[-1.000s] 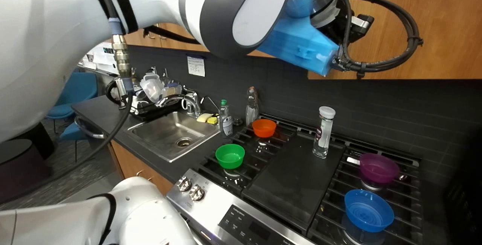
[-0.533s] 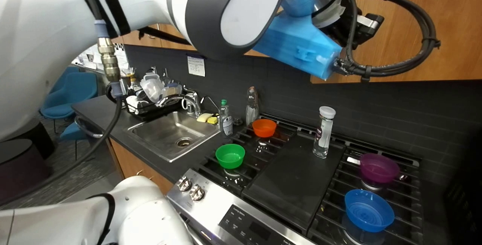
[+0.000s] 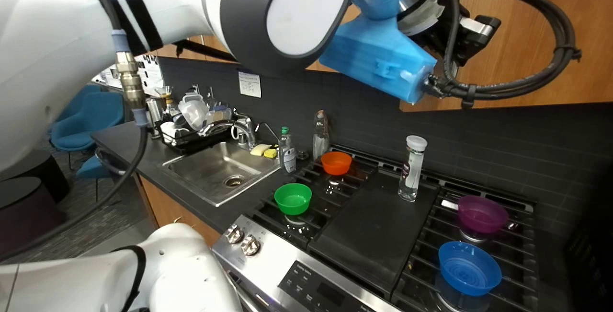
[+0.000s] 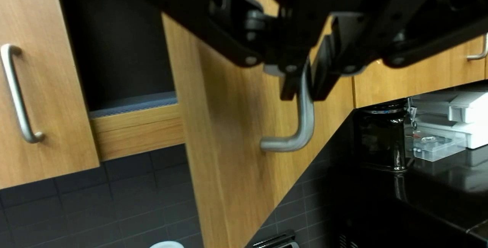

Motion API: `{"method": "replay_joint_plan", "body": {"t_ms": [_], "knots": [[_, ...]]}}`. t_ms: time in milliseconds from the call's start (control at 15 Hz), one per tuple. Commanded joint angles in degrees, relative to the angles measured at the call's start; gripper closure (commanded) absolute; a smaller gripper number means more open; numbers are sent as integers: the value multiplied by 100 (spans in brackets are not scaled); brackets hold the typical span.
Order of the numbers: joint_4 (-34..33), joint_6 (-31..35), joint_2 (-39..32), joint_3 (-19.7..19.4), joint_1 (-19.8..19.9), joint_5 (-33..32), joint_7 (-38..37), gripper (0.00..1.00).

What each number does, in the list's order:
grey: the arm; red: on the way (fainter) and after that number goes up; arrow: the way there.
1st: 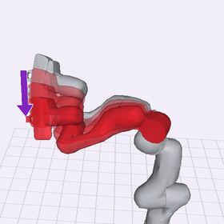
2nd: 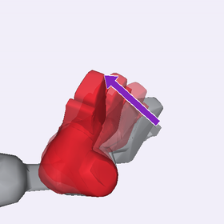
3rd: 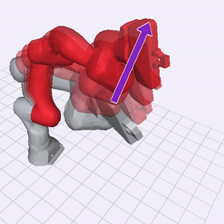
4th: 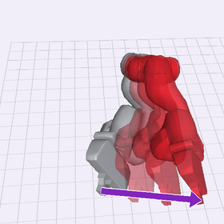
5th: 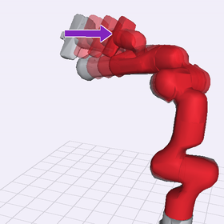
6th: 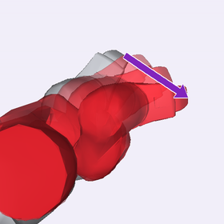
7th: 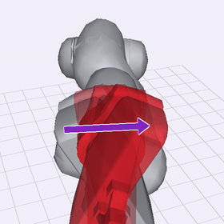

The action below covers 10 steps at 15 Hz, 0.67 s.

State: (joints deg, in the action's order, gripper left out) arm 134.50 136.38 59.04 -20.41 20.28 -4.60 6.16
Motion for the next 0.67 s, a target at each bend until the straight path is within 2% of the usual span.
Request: {"method": "replay_joint_plan", "body": {"t_ms": [0, 333, 600], "knots": [[-279, 509, -756, -167, 314, -350, -221, 96], [-297, 559, -819, -188, 518, -577, -372, 96], [-292, 579, -816, -197, 510, -572, -372, 96]]}}
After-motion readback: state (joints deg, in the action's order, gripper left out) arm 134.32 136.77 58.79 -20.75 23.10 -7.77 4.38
